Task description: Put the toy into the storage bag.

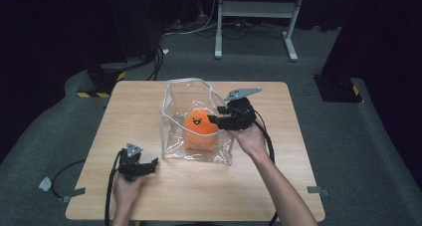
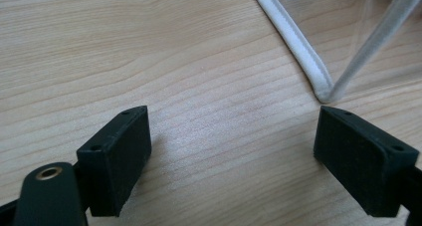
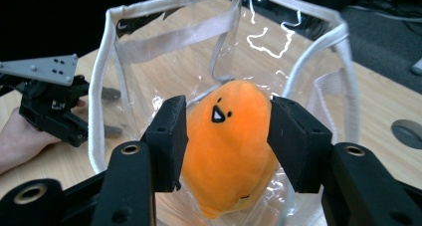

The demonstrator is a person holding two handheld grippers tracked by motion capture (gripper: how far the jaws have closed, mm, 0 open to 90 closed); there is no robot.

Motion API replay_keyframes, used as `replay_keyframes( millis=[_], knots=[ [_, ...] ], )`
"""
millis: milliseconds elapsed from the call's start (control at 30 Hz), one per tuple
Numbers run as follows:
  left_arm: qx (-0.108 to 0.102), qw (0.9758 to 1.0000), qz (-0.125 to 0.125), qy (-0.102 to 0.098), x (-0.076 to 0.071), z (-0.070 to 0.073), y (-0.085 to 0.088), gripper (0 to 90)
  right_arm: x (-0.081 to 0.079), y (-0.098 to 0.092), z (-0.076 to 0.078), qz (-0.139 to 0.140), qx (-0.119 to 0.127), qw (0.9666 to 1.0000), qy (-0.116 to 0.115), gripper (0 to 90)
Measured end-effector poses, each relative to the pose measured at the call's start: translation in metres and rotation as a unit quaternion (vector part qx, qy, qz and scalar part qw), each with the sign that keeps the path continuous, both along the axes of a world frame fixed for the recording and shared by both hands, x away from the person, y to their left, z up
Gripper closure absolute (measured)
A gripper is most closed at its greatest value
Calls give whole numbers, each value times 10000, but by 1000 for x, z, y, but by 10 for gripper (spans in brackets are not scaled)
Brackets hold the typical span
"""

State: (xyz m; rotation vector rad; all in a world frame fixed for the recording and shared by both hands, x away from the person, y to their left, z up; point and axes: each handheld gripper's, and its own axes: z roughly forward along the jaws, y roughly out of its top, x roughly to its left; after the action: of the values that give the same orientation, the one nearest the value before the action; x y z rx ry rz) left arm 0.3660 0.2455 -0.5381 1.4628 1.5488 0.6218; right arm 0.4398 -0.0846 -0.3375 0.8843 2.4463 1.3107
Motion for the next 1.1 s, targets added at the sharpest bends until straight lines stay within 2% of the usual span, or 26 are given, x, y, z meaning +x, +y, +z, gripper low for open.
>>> replay_keyframes(
  millis=[300, 667, 1100],
  knots=[
    [0, 10000, 0, 0, 0, 0, 0, 150, -1, -15, 5, -93, 220, 9997, -80, 476],
    [1, 10000, 0, 1, 0, 0, 0, 150, -2, -25, 9, -171, 340, 9992, -158, 469],
    [0, 10000, -1, 1, 0, 0, 0, 150, -6, -45, 15, -337, 553, 9975, -279, 462]
  ],
)
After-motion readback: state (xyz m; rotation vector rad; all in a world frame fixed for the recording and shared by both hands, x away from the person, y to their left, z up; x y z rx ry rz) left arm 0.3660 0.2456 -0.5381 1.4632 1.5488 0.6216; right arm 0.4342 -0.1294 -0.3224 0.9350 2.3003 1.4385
